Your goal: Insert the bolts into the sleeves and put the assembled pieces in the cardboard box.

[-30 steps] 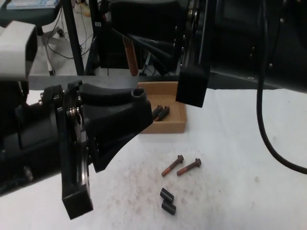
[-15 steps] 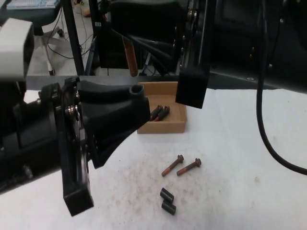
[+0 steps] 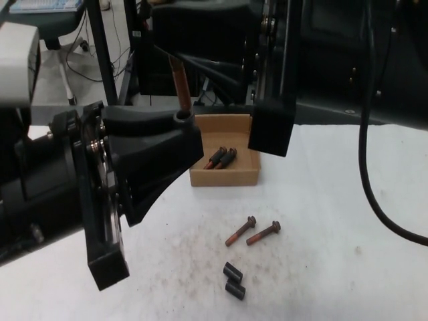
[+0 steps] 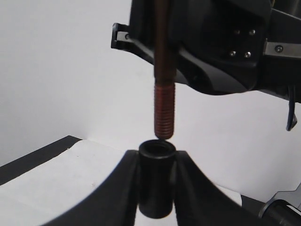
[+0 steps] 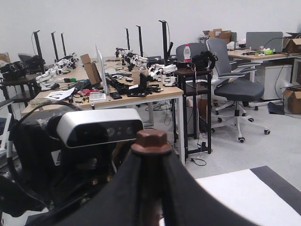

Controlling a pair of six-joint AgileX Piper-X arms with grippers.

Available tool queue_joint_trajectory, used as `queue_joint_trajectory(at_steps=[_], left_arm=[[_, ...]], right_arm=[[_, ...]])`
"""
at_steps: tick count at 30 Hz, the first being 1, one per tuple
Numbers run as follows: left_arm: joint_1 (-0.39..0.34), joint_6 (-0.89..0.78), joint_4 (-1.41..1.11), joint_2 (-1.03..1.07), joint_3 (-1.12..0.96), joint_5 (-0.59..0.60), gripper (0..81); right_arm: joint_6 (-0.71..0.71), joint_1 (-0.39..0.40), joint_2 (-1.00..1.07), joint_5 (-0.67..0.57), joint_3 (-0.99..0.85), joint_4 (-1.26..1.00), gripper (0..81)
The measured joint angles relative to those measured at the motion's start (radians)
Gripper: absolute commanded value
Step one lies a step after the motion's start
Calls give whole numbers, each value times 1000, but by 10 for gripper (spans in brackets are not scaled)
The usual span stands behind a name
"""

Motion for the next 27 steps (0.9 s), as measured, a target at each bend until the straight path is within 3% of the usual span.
queue_joint_trajectory(at_steps=[27], left_arm=[[0, -9, 3, 0, 0, 10, 4]], right_arm=[[0, 0, 0, 4, 0, 87, 8]])
